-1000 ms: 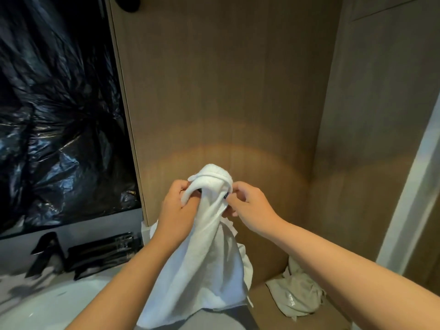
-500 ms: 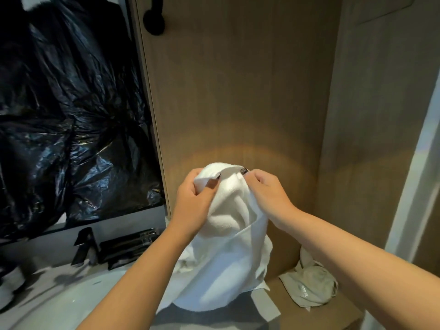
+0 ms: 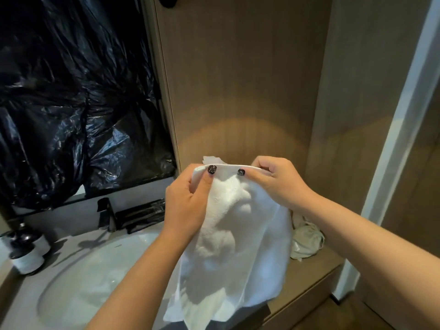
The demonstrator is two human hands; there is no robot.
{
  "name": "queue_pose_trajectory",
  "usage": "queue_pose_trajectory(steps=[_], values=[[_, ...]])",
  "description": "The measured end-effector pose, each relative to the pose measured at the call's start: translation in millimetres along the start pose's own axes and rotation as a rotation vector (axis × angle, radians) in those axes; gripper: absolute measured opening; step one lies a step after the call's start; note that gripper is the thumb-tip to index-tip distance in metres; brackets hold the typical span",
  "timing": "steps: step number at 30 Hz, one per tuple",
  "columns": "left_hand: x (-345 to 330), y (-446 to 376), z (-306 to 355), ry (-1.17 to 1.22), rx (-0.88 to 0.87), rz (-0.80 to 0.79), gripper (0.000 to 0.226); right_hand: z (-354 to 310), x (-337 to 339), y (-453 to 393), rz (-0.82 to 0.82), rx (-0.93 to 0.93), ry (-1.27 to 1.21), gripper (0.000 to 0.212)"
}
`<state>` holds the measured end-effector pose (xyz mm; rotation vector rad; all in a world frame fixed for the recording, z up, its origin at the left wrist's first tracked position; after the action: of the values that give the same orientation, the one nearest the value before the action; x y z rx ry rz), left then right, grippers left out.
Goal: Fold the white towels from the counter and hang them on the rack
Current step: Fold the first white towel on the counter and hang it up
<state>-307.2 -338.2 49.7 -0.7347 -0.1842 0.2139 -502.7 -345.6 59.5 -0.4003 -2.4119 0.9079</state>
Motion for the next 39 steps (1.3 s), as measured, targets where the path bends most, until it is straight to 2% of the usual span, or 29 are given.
queue_pose_trajectory(steps=[3,6,7,13,16,19,22,25,27,29,31,33,35,38,39], values=[[5,26,-23,0.03,0.128,0.043,0.029,5,-7,23,-0.033,-0.019,0.023,0.036],[6,45,-45,0.032,0.251,0.063,0.055,11,-13,37,-0.073,-0.023,0.029,0.034],[6,49,-49,0.037,0.284,0.075,0.056,16,-15,41,-0.094,-0.028,0.032,0.035],[-11,88,-95,0.15,0.551,0.118,0.056,69,-23,79,-0.204,-0.143,0.168,0.035],[-20,120,-127,0.2,0.745,0.16,0.042,93,-9,102,-0.126,-0.095,0.234,0.019],[-26,141,-135,0.214,0.826,0.201,0.032,108,13,128,0.002,-0.004,0.326,0.008],[-20,145,-138,0.179,0.843,0.268,0.03,147,31,145,0.036,-0.079,0.492,0.02],[6,131,-140,0.154,0.81,0.375,0.024,191,64,154,0.103,-0.393,0.587,0.023],[8,114,-128,0.102,0.742,0.304,0.024,193,58,160,0.064,-0.51,0.418,0.028],[-5,105,-113,0.062,0.667,0.195,0.03,173,16,164,-0.095,-0.574,0.147,0.039],[-23,100,-97,0.008,0.59,0.088,0.035,146,-30,166,-0.243,-0.552,-0.015,0.05],[-38,101,-90,-0.023,0.533,-0.015,0.036,129,-60,165,-0.266,-0.526,-0.111,0.056],[-43,104,-85,-0.039,0.493,-0.077,0.036,124,-82,168,-0.285,-0.541,-0.205,0.051],[-42,103,-80,-0.016,0.47,-0.112,0.04,118,-107,179,-0.345,-0.55,-0.341,0.029],[-42,102,-79,-0.012,0.464,-0.119,0.042,115,-109,182,-0.325,-0.559,-0.39,0.037]])
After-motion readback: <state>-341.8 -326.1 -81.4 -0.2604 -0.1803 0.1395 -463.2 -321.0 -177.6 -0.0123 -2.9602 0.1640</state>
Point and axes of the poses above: each hand's wrist, its own y-axis away from the middle knuckle, its own x-axis out of the back of the hand, z = x × y, the point moved 10 cm from there along -y, towards the middle knuckle, and after that the axes turned 9 degrees about z, right-handed, at the moved point
